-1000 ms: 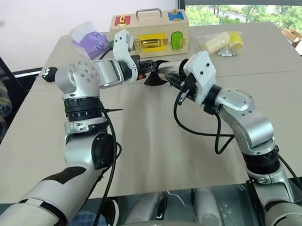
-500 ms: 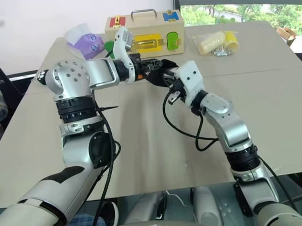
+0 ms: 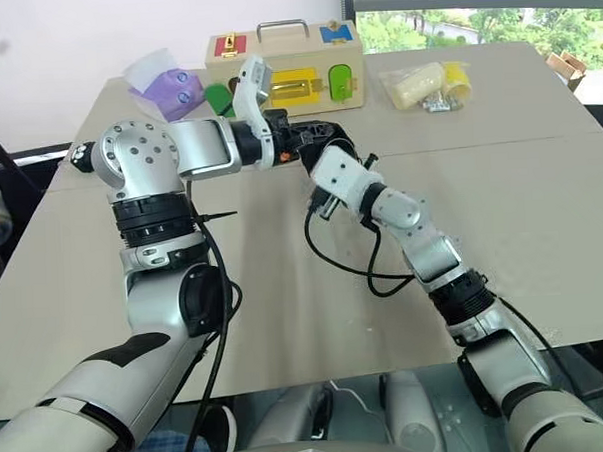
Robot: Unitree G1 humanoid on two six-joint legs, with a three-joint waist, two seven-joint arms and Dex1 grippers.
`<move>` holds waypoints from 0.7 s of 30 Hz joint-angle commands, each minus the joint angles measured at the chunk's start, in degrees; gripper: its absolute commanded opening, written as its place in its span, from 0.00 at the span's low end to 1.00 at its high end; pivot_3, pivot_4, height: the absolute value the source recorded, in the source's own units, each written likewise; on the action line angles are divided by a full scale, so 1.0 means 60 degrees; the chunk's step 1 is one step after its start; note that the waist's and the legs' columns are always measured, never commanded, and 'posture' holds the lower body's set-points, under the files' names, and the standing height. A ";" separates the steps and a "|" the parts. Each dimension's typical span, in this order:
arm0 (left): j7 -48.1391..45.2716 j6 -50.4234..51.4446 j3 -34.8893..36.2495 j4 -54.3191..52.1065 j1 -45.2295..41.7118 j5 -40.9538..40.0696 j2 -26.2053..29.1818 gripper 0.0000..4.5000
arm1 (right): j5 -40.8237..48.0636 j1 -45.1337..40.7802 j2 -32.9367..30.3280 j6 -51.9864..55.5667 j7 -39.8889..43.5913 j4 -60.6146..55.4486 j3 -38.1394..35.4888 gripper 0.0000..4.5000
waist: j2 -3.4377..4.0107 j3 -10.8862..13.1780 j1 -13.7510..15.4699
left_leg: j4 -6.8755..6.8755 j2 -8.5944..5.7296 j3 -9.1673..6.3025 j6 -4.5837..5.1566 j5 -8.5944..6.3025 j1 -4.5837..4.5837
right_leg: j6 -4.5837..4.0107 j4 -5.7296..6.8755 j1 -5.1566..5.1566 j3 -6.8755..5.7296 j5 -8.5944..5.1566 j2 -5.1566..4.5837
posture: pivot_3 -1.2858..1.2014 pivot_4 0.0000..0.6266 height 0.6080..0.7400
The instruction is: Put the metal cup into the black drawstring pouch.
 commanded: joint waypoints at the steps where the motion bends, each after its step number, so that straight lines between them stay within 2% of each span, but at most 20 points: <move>1: -0.0179 0.0052 -0.0031 -0.0507 -0.0196 -0.0349 -0.0008 0.00 | -0.0819 -0.0757 -0.0253 -0.1324 0.0210 0.0896 0.0328 0.02 | 0.0000 0.0000 -0.0007 | 0.0001 0.0001 -0.0001 0.0000 0.0000 0.0000 | 0.0000 0.0000 0.0000 -0.0001 0.0000 0.0000 | 0.52 0.24 0.77; 8: -0.0255 0.0263 -0.0096 -0.0660 -0.0098 -0.0385 -0.0042 0.00 | -0.1606 -0.1750 -0.0761 -0.2597 0.1121 0.2599 0.0670 0.02 | 0.0000 0.0000 -0.0025 | 0.0003 0.0004 0.0005 -0.0001 0.0000 0.0001 | 0.0000 0.0002 -0.0004 0.0010 0.0000 0.0004 | 0.52 0.24 0.77; 9: -0.0254 0.0261 -0.0088 -0.0663 -0.0100 -0.0380 -0.0059 0.00 | -0.1584 -0.1793 -0.0739 -0.2620 0.1163 0.2730 0.0585 0.18 | -0.0001 0.0000 -0.0020 | 0.0003 0.0004 0.0005 0.0000 0.0000 -0.0001 | 0.0000 0.0001 -0.0004 0.0010 0.0000 0.0003 | 0.52 0.24 0.77; 10: -0.0257 0.0239 -0.0083 -0.0662 -0.0098 -0.0368 -0.0074 0.00 | -0.1541 -0.1807 -0.0709 -0.2492 0.1195 0.2790 0.0465 0.24 | -0.0001 0.0000 -0.0020 | 0.0003 0.0003 0.0004 -0.0001 0.0000 -0.0001 | 0.0000 0.0001 -0.0004 0.0010 0.0000 0.0003 | 0.52 0.24 0.77; 13: -0.0276 0.0116 -0.0118 -0.0630 -0.0018 -0.0286 -0.0062 0.00 | -0.1435 -0.1808 -0.0744 -0.2262 0.1375 0.2839 0.0214 0.52 | 0.0000 0.0000 -0.0023 | 0.0004 0.0004 0.0004 0.0000 0.0000 -0.0001 | 0.0000 0.0001 -0.0004 0.0011 0.0000 0.0003 | 0.52 0.24 0.77; 17: -0.0247 0.0040 -0.0161 -0.0681 0.0148 -0.0267 -0.0114 0.00 | -0.0903 -0.1497 -0.0866 -0.1952 0.1389 0.2202 -0.0521 0.95 | 0.0000 0.0000 -0.0018 | 0.0004 0.0004 0.0004 -0.0001 0.0000 -0.0001 | 0.0000 0.0003 -0.0005 0.0012 0.0000 0.0004 | 0.52 0.24 0.77; 18: -0.0224 -0.0009 -0.0162 -0.0670 0.0173 -0.0249 -0.0132 0.00 | -0.0607 -0.1337 -0.0914 -0.1771 0.1447 0.1769 -0.0822 1.00 | 0.0000 0.0000 -0.0009 | 0.0004 0.0004 0.0003 -0.0001 0.0000 -0.0003 | 0.0000 0.0003 -0.0007 0.0011 0.0000 0.0003 | 0.52 0.24 0.77; 21: -0.0155 -0.0140 -0.0101 -0.0573 0.0198 -0.0190 -0.0171 0.00 | 0.0220 -0.0614 -0.1259 -0.0794 0.2024 -0.0190 -0.1535 1.00 | 0.0000 0.0000 0.0028 | 0.0009 0.0005 0.0001 -0.0001 -0.0001 -0.0014 | 0.0000 0.0000 -0.0015 0.0008 0.0000 0.0001 | 0.52 0.24 0.77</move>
